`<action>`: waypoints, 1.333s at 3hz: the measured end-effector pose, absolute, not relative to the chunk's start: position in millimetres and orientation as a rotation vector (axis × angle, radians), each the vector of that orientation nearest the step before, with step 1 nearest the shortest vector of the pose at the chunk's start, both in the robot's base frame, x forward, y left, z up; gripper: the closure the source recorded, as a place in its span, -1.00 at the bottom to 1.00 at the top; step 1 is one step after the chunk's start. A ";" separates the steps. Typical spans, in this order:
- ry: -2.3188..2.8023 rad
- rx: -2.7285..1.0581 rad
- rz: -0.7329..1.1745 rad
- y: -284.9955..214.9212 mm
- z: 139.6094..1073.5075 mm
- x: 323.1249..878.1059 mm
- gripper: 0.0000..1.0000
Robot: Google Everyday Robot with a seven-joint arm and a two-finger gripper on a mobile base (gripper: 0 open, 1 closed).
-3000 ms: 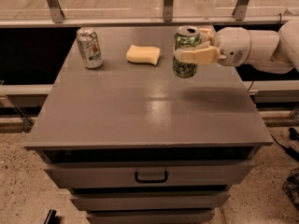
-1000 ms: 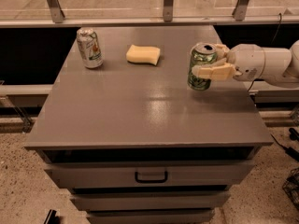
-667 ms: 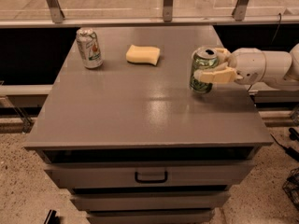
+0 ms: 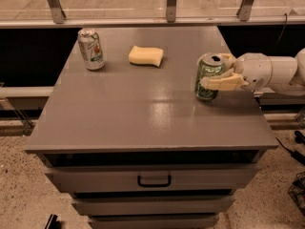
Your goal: Place green can upright
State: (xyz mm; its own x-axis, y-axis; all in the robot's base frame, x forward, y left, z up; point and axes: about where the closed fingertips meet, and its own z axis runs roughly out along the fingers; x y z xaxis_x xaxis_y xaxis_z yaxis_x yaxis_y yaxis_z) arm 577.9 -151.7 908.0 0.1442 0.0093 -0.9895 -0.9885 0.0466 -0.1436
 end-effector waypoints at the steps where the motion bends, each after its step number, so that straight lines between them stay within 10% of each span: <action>1: 1.116 -1.225 1.085 -153.6 904.2 577.1 -0.74; 4: 1.185 -1.251 1.038 -168.9 913.0 578.9 -1.00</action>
Offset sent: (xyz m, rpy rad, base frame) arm -0.0027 -0.0155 -0.0118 0.0340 0.0298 -0.0221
